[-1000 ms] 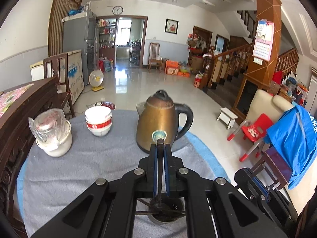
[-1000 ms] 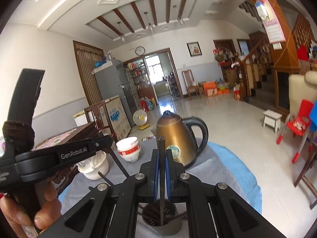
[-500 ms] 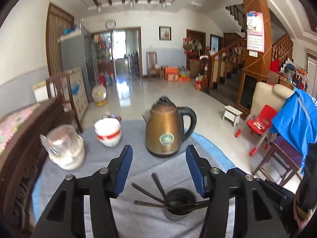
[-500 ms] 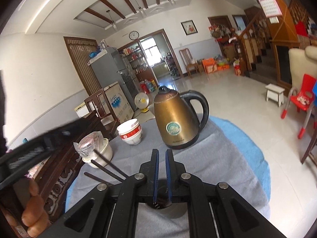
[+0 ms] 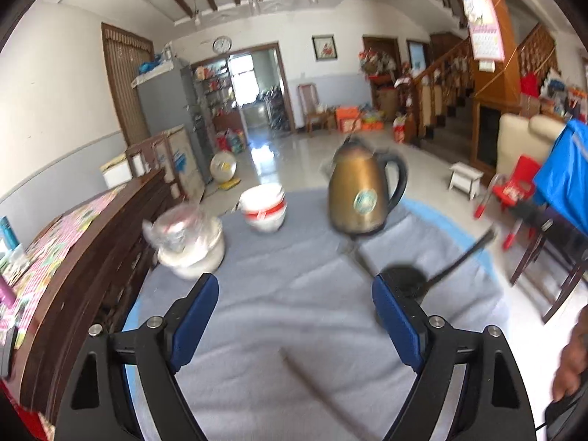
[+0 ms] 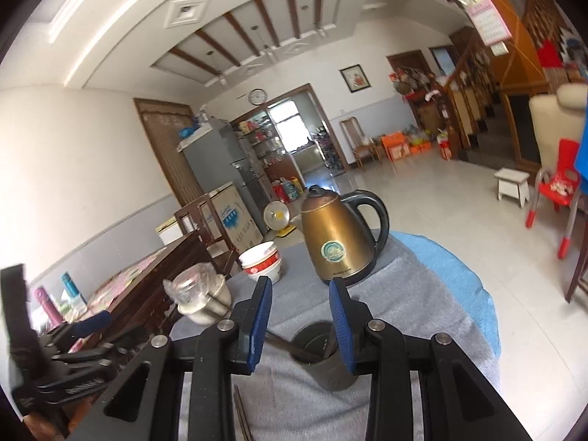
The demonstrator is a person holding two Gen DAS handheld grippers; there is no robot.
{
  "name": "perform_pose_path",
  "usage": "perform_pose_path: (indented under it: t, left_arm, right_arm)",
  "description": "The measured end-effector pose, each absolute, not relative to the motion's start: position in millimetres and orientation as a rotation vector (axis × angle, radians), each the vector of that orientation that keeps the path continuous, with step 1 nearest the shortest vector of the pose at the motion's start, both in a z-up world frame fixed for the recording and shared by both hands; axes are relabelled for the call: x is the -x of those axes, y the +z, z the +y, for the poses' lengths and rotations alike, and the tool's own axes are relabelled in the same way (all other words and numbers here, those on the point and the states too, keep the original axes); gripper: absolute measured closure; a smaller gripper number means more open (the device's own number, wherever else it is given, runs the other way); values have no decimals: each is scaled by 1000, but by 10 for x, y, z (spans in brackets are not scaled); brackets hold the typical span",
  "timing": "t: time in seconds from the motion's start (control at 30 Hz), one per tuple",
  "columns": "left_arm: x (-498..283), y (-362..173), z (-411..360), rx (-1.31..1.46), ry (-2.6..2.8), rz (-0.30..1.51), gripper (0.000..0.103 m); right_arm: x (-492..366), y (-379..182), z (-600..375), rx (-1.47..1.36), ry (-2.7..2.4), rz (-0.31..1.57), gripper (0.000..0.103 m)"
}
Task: Organize utensils
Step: 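Move both open tools away from the cup toward the remaining chopsticks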
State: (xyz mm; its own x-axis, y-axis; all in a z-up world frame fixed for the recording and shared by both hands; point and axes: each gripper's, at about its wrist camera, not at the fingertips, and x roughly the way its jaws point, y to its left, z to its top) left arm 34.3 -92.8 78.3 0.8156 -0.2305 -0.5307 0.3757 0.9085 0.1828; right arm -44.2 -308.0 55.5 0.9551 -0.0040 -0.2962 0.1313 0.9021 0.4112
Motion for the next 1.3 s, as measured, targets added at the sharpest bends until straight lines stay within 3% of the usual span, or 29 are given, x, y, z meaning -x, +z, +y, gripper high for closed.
perform_pose_path:
  t: [0.7, 1.3]
  left_arm:
    - [-433, -211, -538, -293, -217, 744, 17]
    - [-437, -538, -779, -347, -253, 819, 17]
  right_arm:
    - [294, -538, -2456, -472, 49, 576, 67]
    - [213, -810, -2625, -532, 29, 621, 67]
